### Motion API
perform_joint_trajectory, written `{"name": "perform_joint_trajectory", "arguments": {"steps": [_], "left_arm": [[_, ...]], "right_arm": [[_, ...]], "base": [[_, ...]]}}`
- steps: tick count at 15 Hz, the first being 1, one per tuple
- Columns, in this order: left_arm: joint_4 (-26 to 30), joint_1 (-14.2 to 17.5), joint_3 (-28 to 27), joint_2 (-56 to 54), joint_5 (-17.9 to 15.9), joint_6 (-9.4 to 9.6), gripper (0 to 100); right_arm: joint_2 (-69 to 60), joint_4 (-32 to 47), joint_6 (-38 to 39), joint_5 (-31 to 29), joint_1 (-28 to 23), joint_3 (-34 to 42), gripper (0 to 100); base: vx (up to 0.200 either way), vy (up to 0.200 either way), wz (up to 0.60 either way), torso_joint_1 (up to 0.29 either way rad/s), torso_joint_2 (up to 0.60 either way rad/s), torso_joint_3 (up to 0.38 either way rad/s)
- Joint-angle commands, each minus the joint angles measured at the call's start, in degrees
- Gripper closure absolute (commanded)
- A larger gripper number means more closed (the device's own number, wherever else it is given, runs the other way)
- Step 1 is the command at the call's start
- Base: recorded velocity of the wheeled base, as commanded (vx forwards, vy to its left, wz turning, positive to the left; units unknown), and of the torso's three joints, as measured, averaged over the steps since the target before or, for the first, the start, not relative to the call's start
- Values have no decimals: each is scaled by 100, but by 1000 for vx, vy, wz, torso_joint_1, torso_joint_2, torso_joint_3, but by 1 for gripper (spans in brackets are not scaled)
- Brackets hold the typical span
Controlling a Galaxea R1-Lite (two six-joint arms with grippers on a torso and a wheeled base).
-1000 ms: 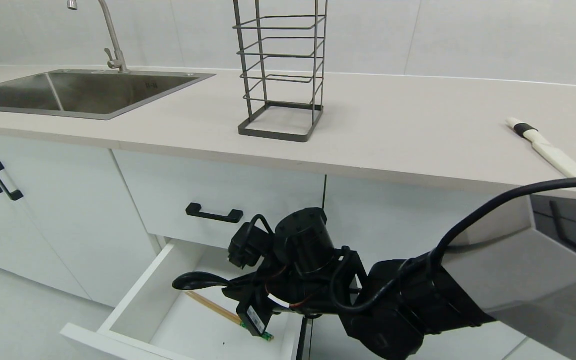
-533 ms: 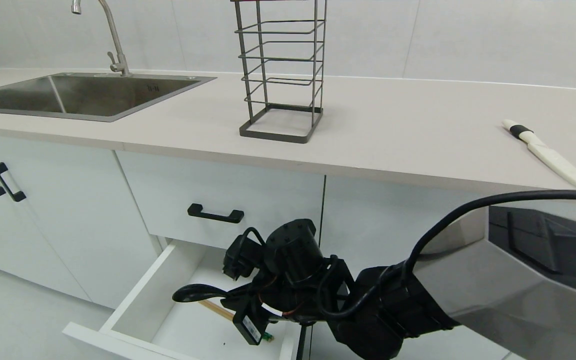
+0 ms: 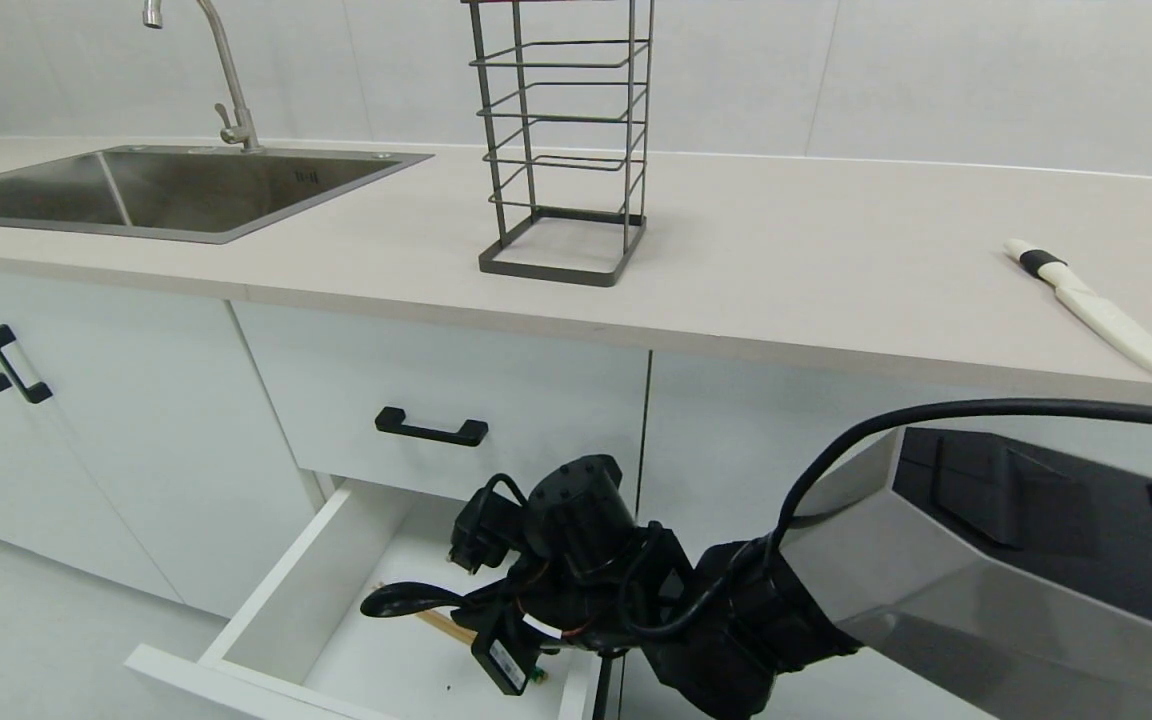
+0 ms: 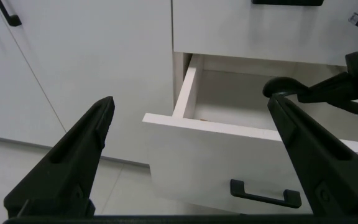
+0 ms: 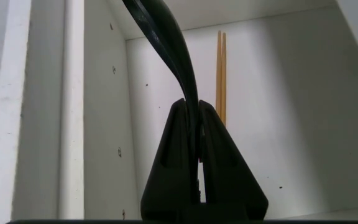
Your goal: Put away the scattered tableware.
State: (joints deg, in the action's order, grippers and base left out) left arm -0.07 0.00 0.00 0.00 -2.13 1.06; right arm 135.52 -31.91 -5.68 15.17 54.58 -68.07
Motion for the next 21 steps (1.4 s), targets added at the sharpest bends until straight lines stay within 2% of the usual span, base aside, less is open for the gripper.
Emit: {"name": "perform_joint_trajectory", "arguments": {"steps": [1,5,8,11,13,15,21], "left_arm": [[-1,0,0,0,2,-1,0],[-1,0,0,0,2,-1,0],[-1,0,0,0,2,-1,0],[-1,0,0,0,2,-1,0],[-1,0,0,0,-6,-1,0],[-1,0,0,0,-6,-1,0],[-1,0,0,0,2,-1,0]], "right_arm": [[159,1,-47,4,0,-48,100],[299,388,-153,-58,0,-479,100],[422,977,-434,-602,-17,-918,100],[730,1522,-548,-813,35,-1674,100],[800,1908,-557,-910,62,-1868,100],[1020,1996,-583,-928,62,-2131,100],[1328,2005,-689,-919,35,-2202,100]], "base": [[0,0,0,0,0,0],[0,0,0,0,0,0],[0,0,0,0,0,0],[0,0,0,0,0,0],[0,0,0,0,0,0],[0,0,0,0,0,0],[0,0,0,0,0,0]]}}
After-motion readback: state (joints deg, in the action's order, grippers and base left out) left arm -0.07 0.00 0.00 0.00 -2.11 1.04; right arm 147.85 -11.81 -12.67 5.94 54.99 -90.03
